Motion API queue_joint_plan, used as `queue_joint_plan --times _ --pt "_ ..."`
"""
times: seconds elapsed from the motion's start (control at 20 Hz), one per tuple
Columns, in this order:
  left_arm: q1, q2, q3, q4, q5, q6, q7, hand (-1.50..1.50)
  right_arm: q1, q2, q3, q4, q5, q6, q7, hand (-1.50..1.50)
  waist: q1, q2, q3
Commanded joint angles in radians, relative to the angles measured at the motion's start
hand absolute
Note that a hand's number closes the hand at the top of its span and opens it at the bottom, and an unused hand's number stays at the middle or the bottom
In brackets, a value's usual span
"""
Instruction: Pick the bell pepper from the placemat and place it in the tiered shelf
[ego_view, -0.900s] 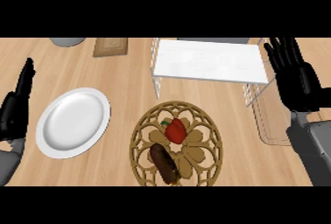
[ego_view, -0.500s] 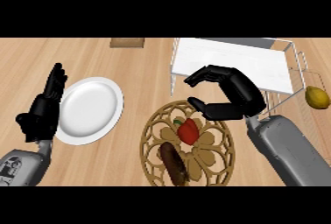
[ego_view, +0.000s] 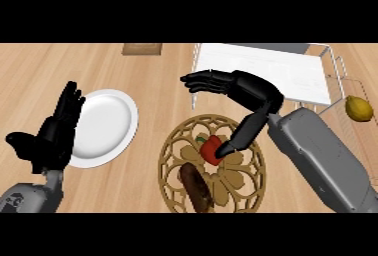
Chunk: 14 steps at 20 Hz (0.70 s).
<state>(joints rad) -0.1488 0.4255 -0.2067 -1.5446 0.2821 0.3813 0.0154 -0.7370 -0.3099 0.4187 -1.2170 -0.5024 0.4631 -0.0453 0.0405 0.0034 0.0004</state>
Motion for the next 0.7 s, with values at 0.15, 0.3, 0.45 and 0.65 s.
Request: queue_joint_plan --times 0.15,0.3,0.45,0.65 --pt "0.011 -0.003 0.012 -0.033 0.005 0.009 0.034 0.0 -0.17 -0.154 0.095 -0.062 0.13 0.257 0.058 -1.5 -0.02 -0.004 -0.001" --pt "0.045 0.001 0.011 -0.086 -0.003 0.027 0.043 0.0 -0.221 -0.181 0.159 -0.196 0.25 0.229 0.123 -1.5 -0.028 -0.017 -0.001" --pt "0.041 0.001 0.027 -0.04 0.004 0.021 0.045 0.0 -0.262 -0.168 0.227 -0.279 0.416 0.167 0.157 -1.5 -0.04 -0.013 -0.001" --pt "0.072 0.023 0.017 -0.127 -0.012 0.024 0.084 0.0 -0.27 -0.196 0.272 -0.359 0.523 0.172 0.252 -1.5 -0.038 -0.014 0.0"
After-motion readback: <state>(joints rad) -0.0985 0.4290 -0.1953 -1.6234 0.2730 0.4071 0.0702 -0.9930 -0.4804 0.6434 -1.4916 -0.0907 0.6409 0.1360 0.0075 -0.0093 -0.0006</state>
